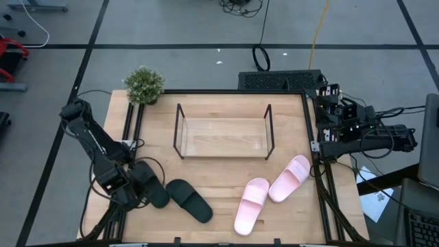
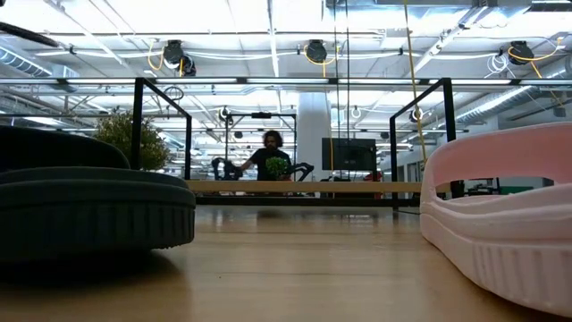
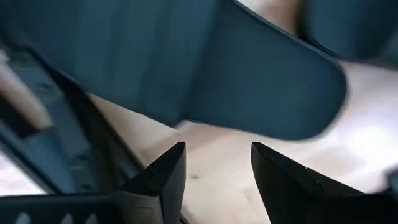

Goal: Pick and place slides into the shelf
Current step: Put the left black slipper on the shelf

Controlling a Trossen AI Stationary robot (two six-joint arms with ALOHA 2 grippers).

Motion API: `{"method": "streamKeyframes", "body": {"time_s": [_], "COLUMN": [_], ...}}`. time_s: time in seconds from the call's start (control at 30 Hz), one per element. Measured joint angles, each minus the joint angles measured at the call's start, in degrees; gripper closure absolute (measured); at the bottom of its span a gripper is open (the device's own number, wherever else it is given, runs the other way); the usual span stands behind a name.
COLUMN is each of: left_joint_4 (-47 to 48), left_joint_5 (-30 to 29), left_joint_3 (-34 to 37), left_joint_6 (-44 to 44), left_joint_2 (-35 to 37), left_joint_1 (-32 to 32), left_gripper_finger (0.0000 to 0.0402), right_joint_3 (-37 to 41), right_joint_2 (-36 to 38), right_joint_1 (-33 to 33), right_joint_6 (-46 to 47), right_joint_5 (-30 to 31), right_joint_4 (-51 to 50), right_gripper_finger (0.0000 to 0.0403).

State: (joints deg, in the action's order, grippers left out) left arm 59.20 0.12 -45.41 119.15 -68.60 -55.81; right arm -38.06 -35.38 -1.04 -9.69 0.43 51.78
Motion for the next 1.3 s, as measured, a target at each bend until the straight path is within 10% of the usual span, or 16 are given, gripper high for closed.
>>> {"method": "streamKeyframes", "body": {"time_s": [1.3], "left_joint_4": [4.24], "left_joint_5": [-2.68], "left_joint_3": [0.0], "left_joint_6": [-15.59], "left_joint_2": [-0.56], "left_joint_1": [11.17], "left_gripper_finger": [0.0225], "right_joint_3": [0.0], "right_joint_2": [0.0], "right_joint_1": [0.0], "right_joint_6": [1.31], "right_joint_5": [-0.2], "right_joint_4": [-0.1], "right_gripper_finger": [0.0275]}}
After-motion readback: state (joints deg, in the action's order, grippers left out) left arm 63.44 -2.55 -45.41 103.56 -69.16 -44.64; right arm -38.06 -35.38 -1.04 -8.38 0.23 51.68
